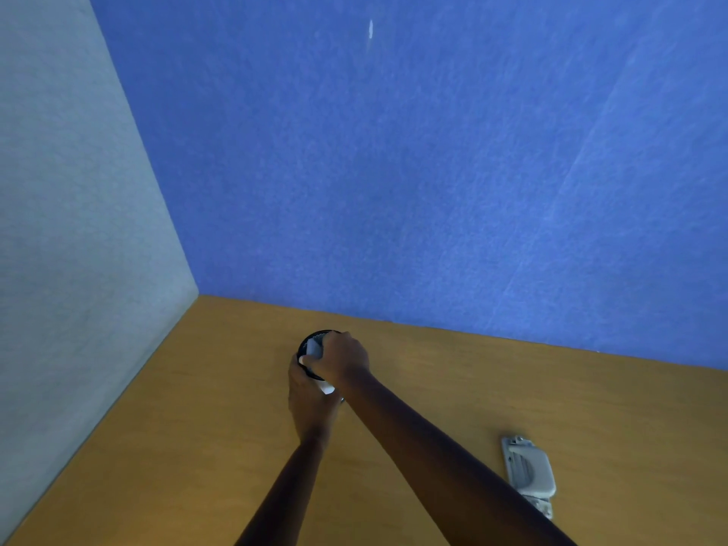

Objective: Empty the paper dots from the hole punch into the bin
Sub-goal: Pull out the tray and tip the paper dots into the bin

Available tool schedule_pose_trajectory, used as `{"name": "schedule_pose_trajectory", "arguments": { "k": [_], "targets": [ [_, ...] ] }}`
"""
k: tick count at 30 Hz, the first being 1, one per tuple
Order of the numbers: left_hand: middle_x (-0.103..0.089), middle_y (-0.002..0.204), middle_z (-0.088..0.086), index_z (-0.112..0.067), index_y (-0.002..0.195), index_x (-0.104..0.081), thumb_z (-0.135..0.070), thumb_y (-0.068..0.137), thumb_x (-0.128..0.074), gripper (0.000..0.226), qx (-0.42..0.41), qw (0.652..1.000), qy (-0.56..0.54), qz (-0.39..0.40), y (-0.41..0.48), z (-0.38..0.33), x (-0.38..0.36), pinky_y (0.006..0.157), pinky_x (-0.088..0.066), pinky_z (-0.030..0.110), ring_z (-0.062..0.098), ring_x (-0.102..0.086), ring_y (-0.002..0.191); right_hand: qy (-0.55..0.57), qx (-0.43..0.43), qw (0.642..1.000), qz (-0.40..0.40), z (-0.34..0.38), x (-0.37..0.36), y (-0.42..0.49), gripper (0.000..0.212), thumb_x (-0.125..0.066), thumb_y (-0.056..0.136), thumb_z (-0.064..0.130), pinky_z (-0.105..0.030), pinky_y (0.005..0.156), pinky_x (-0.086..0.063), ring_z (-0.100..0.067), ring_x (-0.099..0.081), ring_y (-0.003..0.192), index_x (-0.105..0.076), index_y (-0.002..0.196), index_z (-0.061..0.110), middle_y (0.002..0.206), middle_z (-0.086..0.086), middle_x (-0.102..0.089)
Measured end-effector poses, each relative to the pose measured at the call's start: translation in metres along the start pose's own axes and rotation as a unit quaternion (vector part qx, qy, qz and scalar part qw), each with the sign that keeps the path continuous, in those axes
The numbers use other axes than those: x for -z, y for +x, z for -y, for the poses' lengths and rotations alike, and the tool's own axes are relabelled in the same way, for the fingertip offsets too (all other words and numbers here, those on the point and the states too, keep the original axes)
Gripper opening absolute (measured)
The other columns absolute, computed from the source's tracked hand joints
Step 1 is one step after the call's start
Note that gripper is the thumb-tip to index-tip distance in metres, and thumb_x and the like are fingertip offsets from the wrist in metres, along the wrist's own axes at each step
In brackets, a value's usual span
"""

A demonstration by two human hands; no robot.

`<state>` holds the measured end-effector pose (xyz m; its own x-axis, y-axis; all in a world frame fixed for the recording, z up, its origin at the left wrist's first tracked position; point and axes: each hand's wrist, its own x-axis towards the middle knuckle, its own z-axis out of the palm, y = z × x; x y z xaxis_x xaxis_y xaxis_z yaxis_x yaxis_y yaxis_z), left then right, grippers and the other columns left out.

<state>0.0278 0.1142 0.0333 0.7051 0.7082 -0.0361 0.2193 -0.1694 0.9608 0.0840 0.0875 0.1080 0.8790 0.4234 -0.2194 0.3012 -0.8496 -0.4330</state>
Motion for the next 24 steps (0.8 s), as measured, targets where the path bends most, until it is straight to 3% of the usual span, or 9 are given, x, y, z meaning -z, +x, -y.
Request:
{"name": "schedule_pose_trajectory", "arguments": {
  "k": [5, 15, 20, 24],
  "targets": [
    [-0.053, 0.132, 0.015, -0.007, 0.137, -0.03, -0.016, 0.079, -0.068, 0.07, 0.002, 1.0, 0.018, -0.009, -0.001, -0.002, 0.0, 0.092, -0.05, 0.052, 0.035, -0.054, 0.117, 0.028, -0.009, 1.0, -0.011, 0.006, -0.01, 0.002, 0.041, -0.057, 0.089, 0.037, -0.034, 0.084, -0.051, -0.028, -0.062, 0.107, -0.058, 0.114, 0.005, 0.117, -0.012, -0.064],
    [-0.049, 0.139, 0.016, -0.007, 0.142, -0.022, -0.018, 0.079, -0.07, 0.08, 0.007, 1.0, 0.015, -0.004, 0.0, -0.001, 0.0, 0.097, -0.046, 0.053, 0.035, -0.049, 0.125, 0.018, -0.009, 1.0, -0.011, 0.008, -0.011, 0.005, 0.036, -0.048, 0.091, 0.015, -0.04, 0.085, -0.053, -0.033, -0.06, 0.113, -0.049, 0.124, 0.0, 0.124, -0.018, -0.06],
    [-0.052, 0.135, 0.015, -0.006, 0.14, -0.028, -0.015, 0.067, -0.079, 0.09, 0.006, 1.0, 0.008, -0.004, 0.001, -0.001, 0.0, 0.095, -0.048, 0.052, 0.034, -0.052, 0.121, -0.033, 0.018, 0.999, -0.029, 0.0, 0.004, 0.007, 0.034, -0.049, 0.09, 0.007, -0.04, 0.092, -0.049, -0.036, -0.056, 0.117, -0.05, 0.123, -0.001, 0.126, -0.02, -0.057],
    [-0.052, 0.133, 0.016, -0.003, 0.135, -0.035, -0.015, 0.064, -0.082, 0.086, -0.021, 0.999, 0.019, -0.028, 0.002, -0.001, -0.002, 0.1, -0.046, 0.046, 0.032, -0.052, 0.122, 0.035, 0.002, 0.998, -0.06, -0.011, 0.023, 0.01, 0.035, -0.047, 0.085, -0.003, -0.036, 0.092, -0.049, -0.034, -0.057, 0.116, -0.057, 0.118, 0.002, 0.124, -0.019, -0.06]
  ]
}}
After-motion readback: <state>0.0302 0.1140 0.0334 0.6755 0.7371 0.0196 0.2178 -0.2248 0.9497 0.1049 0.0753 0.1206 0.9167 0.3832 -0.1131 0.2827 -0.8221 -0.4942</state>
